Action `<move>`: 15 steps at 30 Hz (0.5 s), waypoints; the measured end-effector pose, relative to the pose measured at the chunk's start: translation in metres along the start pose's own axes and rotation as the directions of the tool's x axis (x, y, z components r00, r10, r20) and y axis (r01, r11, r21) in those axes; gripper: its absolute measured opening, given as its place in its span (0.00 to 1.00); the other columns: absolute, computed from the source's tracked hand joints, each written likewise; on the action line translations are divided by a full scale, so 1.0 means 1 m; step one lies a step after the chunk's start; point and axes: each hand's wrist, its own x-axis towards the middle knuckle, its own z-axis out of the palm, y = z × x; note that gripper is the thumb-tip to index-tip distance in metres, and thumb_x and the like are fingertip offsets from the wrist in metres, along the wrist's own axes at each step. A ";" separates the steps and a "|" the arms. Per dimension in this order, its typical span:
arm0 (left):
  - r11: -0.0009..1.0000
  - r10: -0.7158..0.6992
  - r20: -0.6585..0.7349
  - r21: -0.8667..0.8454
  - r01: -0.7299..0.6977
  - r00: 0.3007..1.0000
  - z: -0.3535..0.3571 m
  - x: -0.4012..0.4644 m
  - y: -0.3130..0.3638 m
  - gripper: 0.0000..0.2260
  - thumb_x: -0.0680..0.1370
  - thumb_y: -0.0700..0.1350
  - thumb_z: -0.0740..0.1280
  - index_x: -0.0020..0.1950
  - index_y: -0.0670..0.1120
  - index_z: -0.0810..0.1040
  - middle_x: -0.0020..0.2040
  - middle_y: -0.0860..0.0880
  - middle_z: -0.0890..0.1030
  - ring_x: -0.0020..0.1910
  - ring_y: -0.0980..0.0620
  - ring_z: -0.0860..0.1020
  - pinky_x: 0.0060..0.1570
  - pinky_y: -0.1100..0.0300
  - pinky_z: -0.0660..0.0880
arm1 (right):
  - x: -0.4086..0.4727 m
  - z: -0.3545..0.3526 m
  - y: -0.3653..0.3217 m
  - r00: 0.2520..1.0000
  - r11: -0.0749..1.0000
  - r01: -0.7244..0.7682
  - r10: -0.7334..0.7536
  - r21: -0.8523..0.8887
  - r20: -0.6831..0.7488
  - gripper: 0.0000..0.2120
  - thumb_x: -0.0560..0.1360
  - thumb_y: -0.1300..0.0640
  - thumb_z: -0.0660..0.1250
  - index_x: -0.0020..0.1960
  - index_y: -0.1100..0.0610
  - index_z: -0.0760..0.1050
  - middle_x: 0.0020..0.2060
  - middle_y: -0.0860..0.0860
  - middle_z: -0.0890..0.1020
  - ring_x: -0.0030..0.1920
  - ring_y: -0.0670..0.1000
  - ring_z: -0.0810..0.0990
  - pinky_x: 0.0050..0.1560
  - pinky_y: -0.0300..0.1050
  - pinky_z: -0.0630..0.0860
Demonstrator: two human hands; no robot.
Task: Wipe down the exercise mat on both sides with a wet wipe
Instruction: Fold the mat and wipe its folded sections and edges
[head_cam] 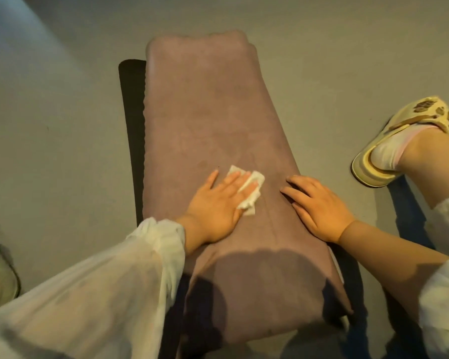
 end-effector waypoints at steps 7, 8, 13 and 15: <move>0.969 -0.238 0.047 -0.062 0.241 0.970 -0.019 0.106 -0.058 0.23 0.83 0.52 0.44 0.77 0.52 0.42 0.78 0.52 0.43 0.76 0.52 0.44 0.72 0.47 0.39 | -0.003 0.011 0.004 0.995 0.998 -0.046 0.050 0.047 -0.080 0.22 0.76 0.54 0.52 0.67 0.59 0.72 0.68 0.57 0.72 0.68 0.59 0.69 0.66 0.61 0.63; 0.958 -0.273 0.057 -0.079 0.277 0.960 -0.022 0.120 -0.065 0.23 0.83 0.52 0.44 0.77 0.52 0.42 0.78 0.52 0.43 0.76 0.51 0.43 0.72 0.47 0.39 | -0.002 0.011 0.005 0.996 0.999 -0.040 0.042 0.026 -0.082 0.22 0.76 0.54 0.53 0.66 0.59 0.73 0.67 0.58 0.72 0.67 0.59 0.70 0.65 0.63 0.63; 0.903 -0.414 0.091 -0.083 0.421 0.906 -0.030 0.167 -0.089 0.23 0.82 0.53 0.43 0.77 0.54 0.42 0.78 0.52 0.41 0.76 0.48 0.40 0.72 0.46 0.37 | -0.001 0.013 0.008 0.995 0.997 -0.055 0.059 0.051 -0.079 0.24 0.80 0.49 0.48 0.66 0.61 0.72 0.68 0.60 0.71 0.67 0.61 0.70 0.65 0.66 0.60; 0.898 -0.427 0.097 -0.071 0.434 0.899 -0.031 0.173 -0.092 0.23 0.82 0.54 0.42 0.77 0.55 0.41 0.78 0.52 0.40 0.76 0.48 0.39 0.72 0.45 0.36 | -0.001 0.012 0.009 0.993 0.994 -0.085 0.090 0.064 -0.074 0.27 0.81 0.47 0.43 0.67 0.61 0.71 0.69 0.61 0.69 0.67 0.61 0.70 0.66 0.64 0.58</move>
